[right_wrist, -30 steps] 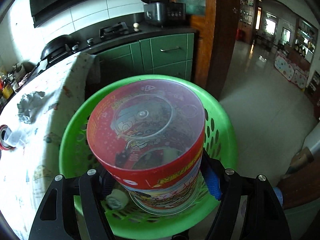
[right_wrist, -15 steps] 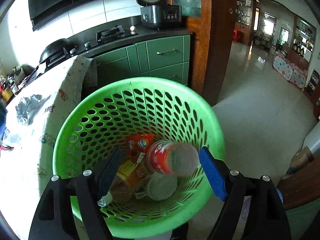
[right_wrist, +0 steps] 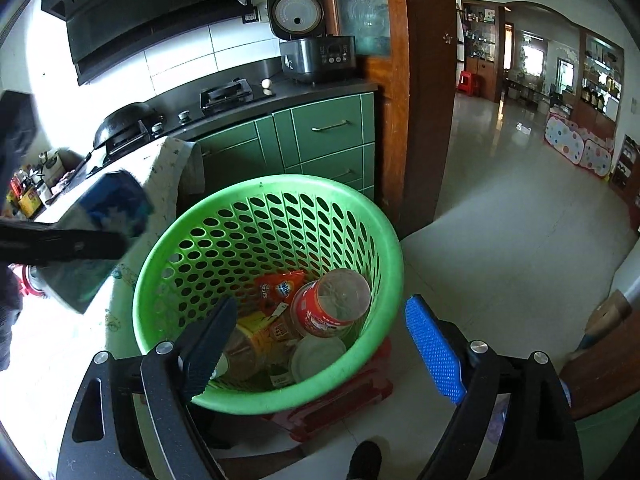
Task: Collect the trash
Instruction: 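Open the left tool over the basket to drop the blue-silver can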
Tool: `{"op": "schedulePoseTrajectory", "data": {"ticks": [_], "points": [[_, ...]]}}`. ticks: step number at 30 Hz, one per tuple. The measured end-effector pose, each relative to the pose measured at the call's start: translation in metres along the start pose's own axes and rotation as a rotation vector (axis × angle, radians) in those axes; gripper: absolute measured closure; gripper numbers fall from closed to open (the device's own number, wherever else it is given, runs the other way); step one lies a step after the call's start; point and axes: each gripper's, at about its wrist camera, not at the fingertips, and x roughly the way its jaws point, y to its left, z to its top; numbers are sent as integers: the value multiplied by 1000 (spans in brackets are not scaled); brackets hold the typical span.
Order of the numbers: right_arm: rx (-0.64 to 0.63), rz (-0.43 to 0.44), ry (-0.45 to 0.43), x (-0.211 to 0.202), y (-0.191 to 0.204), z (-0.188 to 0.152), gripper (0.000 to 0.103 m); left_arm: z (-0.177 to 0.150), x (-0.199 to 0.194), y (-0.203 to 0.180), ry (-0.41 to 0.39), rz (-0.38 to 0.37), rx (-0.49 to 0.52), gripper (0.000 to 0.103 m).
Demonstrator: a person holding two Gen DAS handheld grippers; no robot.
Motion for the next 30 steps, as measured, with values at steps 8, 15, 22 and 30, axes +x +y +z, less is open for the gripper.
{"op": "schedulePoseTrajectory", "data": {"ticks": [8, 15, 22, 30], "points": [[7, 13, 6, -6, -5, -15, 19, 23, 46, -13, 45, 26, 15, 40], [27, 7, 19, -7, -11, -24, 19, 23, 57, -10, 24, 12, -16, 32], [37, 21, -8, -22, 2, -25, 19, 3, 19, -6, -46, -1, -21, 31], [12, 58, -33, -45, 32, -26, 19, -45, -42, 7, -113, 28, -18, 31]]}}
